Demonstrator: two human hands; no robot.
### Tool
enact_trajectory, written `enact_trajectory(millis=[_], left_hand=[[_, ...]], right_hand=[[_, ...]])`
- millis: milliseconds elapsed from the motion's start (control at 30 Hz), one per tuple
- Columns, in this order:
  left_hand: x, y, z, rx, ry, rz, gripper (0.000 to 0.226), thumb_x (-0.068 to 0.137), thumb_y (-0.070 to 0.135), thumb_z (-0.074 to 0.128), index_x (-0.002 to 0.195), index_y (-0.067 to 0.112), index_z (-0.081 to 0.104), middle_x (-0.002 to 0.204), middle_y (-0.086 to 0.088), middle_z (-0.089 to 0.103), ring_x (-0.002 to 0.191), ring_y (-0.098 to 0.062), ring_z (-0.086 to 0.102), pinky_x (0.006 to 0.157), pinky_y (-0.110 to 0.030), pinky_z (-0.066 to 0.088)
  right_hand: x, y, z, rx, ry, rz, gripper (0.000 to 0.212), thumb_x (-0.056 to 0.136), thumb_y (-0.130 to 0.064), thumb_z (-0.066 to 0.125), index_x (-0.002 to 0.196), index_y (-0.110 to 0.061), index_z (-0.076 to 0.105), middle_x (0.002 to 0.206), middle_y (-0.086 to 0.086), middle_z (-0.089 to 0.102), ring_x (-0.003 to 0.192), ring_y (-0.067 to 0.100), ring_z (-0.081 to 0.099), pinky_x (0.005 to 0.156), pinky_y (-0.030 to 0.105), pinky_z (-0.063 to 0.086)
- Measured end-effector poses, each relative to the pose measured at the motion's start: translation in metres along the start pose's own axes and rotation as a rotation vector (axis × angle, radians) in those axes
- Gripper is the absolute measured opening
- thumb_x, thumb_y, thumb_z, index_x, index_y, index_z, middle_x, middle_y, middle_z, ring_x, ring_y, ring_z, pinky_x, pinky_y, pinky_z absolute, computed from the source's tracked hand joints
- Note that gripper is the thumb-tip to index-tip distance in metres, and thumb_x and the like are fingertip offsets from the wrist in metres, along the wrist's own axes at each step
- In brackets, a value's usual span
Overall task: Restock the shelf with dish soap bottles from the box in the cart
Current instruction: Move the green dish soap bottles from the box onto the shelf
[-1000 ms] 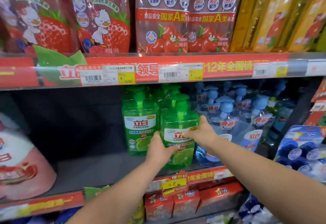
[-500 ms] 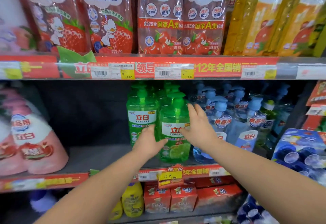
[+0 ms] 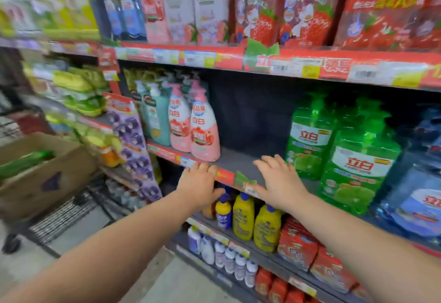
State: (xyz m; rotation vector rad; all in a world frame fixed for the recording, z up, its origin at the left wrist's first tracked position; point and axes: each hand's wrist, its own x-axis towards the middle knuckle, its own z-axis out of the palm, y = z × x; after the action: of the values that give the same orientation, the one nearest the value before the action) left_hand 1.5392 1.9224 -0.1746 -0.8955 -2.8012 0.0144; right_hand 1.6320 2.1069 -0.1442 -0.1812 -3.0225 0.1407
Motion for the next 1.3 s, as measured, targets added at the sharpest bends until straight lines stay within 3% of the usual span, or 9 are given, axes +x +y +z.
enact_trajectory(millis=[333, 467, 767, 1033, 1300], left_hand=[[-0.097, -0.164, 0.011, 0.008, -0.038, -0.260, 0.067, 0.082, 0.059, 0.048, 0.134, 0.017, 0.037, 0.139, -0.007, 0.042, 0.130, -0.028, 0.037, 0.101, -0.040, 0.035], [-0.144, -0.255, 0.014, -0.007, -0.064, -0.316, 0.070, 0.082, 0.060, 0.049, 0.136, 0.018, 0.035, 0.140, -0.006, 0.041, 0.130, -0.027, 0.036, 0.103, -0.041, 0.034], [-0.266, -0.463, 0.022, 0.022, -0.174, -0.573, 0.071, 0.083, 0.062, 0.046, 0.137, 0.019, 0.032, 0.138, -0.006, 0.040, 0.129, -0.029, 0.034, 0.104, -0.044, 0.032], [-0.306, -0.561, 0.029, 0.010, -0.175, -0.698, 0.072, 0.083, 0.062, 0.046, 0.139, 0.019, 0.030, 0.143, -0.007, 0.037, 0.132, -0.029, 0.033, 0.106, -0.045, 0.031], [-0.282, -0.671, 0.048, 0.038, -0.222, -0.768, 0.067, 0.084, 0.059, 0.046, 0.136, 0.019, 0.032, 0.137, -0.006, 0.041, 0.128, -0.028, 0.037, 0.102, -0.043, 0.035]], right_hand=[[0.047, -0.174, 0.032, 0.004, -0.101, -0.230, 0.069, 0.086, -0.047, 0.055, 0.145, -0.025, 0.028, 0.150, 0.002, 0.031, 0.139, 0.028, 0.026, 0.111, 0.045, 0.025], [0.072, -0.277, 0.051, 0.036, -0.199, -0.287, 0.070, 0.089, -0.045, 0.054, 0.148, -0.024, 0.023, 0.156, 0.002, 0.022, 0.145, 0.030, 0.016, 0.114, 0.051, 0.019], [0.105, -0.508, 0.103, 0.054, -0.233, -0.490, 0.069, 0.086, -0.048, 0.055, 0.145, -0.024, 0.028, 0.150, 0.002, 0.031, 0.140, 0.027, 0.026, 0.112, 0.047, 0.027], [0.153, -0.621, 0.135, 0.029, -0.323, -0.589, 0.068, 0.090, -0.048, 0.051, 0.147, -0.026, 0.023, 0.154, 0.000, 0.026, 0.143, 0.029, 0.020, 0.114, 0.050, 0.021], [0.248, -0.721, 0.178, 0.048, -0.333, -0.693, 0.069, 0.088, -0.048, 0.053, 0.146, -0.024, 0.025, 0.152, 0.002, 0.029, 0.142, 0.030, 0.022, 0.113, 0.052, 0.022]])
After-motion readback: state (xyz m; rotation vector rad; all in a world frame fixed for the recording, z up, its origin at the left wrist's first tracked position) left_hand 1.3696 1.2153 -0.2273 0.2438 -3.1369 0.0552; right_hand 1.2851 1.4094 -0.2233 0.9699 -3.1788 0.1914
